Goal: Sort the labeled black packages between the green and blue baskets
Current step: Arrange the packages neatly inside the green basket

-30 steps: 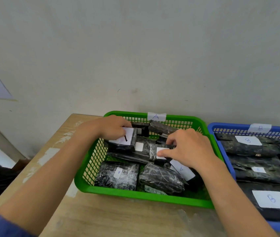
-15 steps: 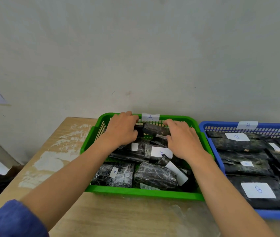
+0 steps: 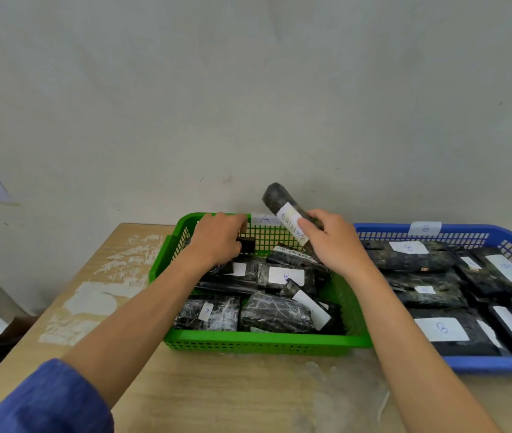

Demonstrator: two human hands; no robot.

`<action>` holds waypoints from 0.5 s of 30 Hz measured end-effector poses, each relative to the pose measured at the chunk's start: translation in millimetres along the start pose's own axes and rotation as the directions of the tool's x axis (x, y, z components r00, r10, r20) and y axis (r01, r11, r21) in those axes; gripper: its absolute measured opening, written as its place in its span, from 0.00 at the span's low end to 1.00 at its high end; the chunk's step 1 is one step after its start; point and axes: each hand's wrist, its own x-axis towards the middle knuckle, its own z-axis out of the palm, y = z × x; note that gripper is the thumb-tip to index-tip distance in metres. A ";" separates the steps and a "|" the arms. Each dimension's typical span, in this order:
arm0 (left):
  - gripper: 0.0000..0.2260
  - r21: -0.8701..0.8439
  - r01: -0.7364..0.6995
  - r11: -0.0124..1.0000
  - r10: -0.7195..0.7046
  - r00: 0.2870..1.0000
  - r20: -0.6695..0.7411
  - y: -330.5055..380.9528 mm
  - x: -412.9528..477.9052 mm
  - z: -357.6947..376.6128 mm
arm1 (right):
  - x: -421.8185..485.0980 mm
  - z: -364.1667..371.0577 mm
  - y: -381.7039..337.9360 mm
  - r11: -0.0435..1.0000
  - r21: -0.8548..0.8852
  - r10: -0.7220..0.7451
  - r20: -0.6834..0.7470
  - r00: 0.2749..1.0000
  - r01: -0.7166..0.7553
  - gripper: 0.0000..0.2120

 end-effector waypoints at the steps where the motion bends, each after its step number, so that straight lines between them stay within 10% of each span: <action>1: 0.11 0.006 -0.018 1.000 0.018 0.999 -0.037 0.1 -1.0 -2.9 | -5.6 -4.1 -1.4 1.000 0.028 -0.008 -0.011 1.000 0.008 0.18; 8: 0.06 -0.310 -0.078 0.947 -0.035 0.940 -0.341 -9.9 -22.4 -52.5 | -75.5 -13.0 -10.0 0.971 0.065 -0.237 0.081 0.968 0.232 0.11; 15: 0.09 -0.500 -0.027 0.866 -0.133 0.950 -0.283 -10.1 -85.7 -82.7 | -88.2 32.0 -33.1 0.904 -0.045 -0.385 0.345 0.856 0.425 0.16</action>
